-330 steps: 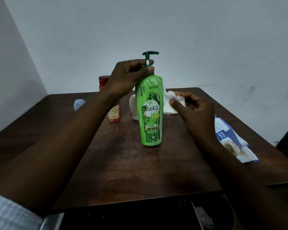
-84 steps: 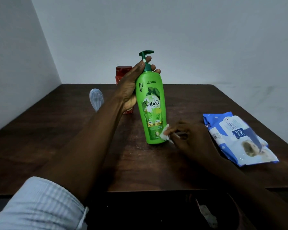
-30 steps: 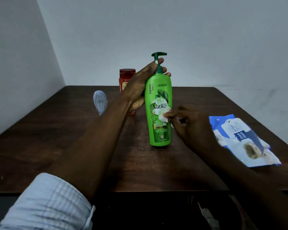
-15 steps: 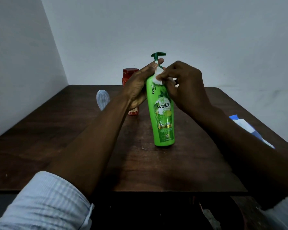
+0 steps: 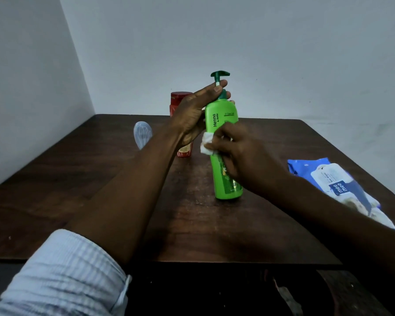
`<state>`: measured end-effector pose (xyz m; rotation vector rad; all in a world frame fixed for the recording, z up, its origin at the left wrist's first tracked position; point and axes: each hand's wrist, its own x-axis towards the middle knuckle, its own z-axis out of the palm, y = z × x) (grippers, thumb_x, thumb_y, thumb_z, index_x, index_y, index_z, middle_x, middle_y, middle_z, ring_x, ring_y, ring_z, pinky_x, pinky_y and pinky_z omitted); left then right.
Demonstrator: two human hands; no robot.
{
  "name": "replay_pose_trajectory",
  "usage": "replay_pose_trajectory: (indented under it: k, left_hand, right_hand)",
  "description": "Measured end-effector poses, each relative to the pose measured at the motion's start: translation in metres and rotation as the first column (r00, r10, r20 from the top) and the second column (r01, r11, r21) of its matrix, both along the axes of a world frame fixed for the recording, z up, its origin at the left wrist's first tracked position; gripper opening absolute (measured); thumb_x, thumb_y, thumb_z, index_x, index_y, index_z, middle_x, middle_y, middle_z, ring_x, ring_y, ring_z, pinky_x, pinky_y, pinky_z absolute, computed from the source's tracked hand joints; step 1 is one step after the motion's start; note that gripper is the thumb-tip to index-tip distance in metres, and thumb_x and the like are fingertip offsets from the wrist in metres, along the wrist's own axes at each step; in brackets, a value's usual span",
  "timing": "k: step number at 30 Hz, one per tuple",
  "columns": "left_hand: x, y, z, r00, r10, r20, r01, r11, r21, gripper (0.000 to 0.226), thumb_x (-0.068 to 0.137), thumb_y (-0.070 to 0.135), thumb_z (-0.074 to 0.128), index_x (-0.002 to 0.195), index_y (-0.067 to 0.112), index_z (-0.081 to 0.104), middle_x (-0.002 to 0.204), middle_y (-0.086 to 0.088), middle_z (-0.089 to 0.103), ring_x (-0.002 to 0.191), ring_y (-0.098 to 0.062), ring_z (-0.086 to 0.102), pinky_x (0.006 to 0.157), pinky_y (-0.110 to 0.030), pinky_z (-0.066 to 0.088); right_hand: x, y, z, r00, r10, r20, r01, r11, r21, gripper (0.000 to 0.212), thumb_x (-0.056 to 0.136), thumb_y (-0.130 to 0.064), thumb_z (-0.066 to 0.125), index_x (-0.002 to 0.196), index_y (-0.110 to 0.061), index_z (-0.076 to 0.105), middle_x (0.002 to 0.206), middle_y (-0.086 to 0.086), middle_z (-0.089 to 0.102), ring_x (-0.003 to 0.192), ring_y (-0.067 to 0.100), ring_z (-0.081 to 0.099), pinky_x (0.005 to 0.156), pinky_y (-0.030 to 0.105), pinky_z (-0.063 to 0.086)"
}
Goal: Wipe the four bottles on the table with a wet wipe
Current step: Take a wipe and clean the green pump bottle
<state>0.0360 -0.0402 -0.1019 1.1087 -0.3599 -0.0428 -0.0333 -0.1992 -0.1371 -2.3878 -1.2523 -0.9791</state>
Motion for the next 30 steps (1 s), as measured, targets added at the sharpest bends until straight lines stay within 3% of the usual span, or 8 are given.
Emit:
replay_pose_trajectory:
  k: [6,11,14,17,21,25,30]
  left_hand:
    - [0.003,0.001,0.0,0.999,0.045,0.024,-0.047,0.995,0.084,0.019,0.096,0.022,0.064,0.113,0.019,0.073,0.105,-0.005,0.073,0.118,-0.034,0.065,0.113,-0.054,0.039]
    - [-0.002,-0.002,0.003,0.995,0.086,0.039,-0.092,0.984,0.155,0.017,0.095,0.024,0.066,0.109,0.024,0.075,0.106,-0.001,0.074,0.118,-0.031,0.066,0.11,-0.05,0.044]
    - [-0.005,-0.003,0.007,0.993,0.105,0.052,-0.114,0.968,0.223,0.021,0.093,0.026,0.069,0.113,0.024,0.074,0.106,0.005,0.074,0.117,-0.026,0.067,0.093,-0.034,0.053]
    - [-0.007,-0.003,0.014,0.989,0.128,0.07,-0.142,0.948,0.285,0.018,0.09,0.026,0.072,0.107,0.025,0.075,0.103,0.006,0.075,0.104,-0.02,0.07,0.078,-0.028,0.053]
    - [-0.007,-0.002,0.02,0.98,0.166,0.107,-0.195,0.908,0.372,0.019,0.084,0.032,0.077,0.103,0.028,0.076,0.101,0.007,0.075,0.091,-0.012,0.069,0.073,-0.027,0.053]
    - [-0.008,-0.002,0.023,0.97,0.196,0.142,-0.238,0.873,0.425,0.025,0.081,0.036,0.081,0.104,0.027,0.077,0.097,0.009,0.076,0.085,-0.008,0.07,0.076,-0.028,0.055]
    - [-0.013,-0.006,0.028,0.952,0.249,0.18,-0.305,0.834,0.46,0.03,0.078,0.036,0.083,0.104,0.024,0.077,0.092,0.008,0.077,0.081,-0.005,0.07,0.07,-0.026,0.053]
  right_hand:
    - [-0.028,-0.018,-0.04,0.995,-0.029,-0.099,0.019,0.995,-0.099,0.031,0.086,-0.012,0.053,0.108,-0.009,0.075,0.107,0.012,0.061,0.09,0.03,0.06,0.067,0.038,0.057]
    - [-0.045,-0.028,-0.061,0.993,-0.014,-0.118,-0.001,0.992,-0.13,0.038,0.082,-0.016,0.046,0.103,-0.01,0.076,0.104,0.012,0.061,0.084,0.029,0.065,0.064,0.032,0.057]
    - [-0.048,-0.032,-0.061,0.986,-0.013,-0.166,-0.006,0.994,-0.113,0.039,0.082,-0.019,0.044,0.1,-0.011,0.078,0.102,0.011,0.063,0.077,0.027,0.066,0.061,0.029,0.056]
    - [-0.047,-0.038,-0.057,0.976,-0.029,-0.215,0.016,0.998,-0.064,0.039,0.085,-0.02,0.044,0.103,-0.013,0.078,0.103,0.009,0.064,0.077,0.023,0.066,0.06,0.028,0.055]
    - [-0.037,-0.036,-0.043,0.984,-0.034,-0.176,0.047,0.997,0.067,0.033,0.091,-0.019,0.048,0.105,-0.012,0.077,0.105,0.008,0.064,0.085,0.019,0.063,0.072,0.024,0.05]
    - [-0.022,-0.03,-0.016,0.997,-0.058,-0.051,0.066,0.983,0.173,0.023,0.089,-0.007,0.06,0.102,-0.006,0.078,0.099,0.013,0.064,0.086,0.016,0.058,0.079,0.01,0.035]
    - [-0.003,-0.028,0.019,0.999,-0.053,-0.012,0.054,0.959,0.28,0.021,0.087,0.002,0.064,0.1,-0.004,0.079,0.095,0.012,0.061,0.084,0.015,0.06,0.08,0.002,0.035]
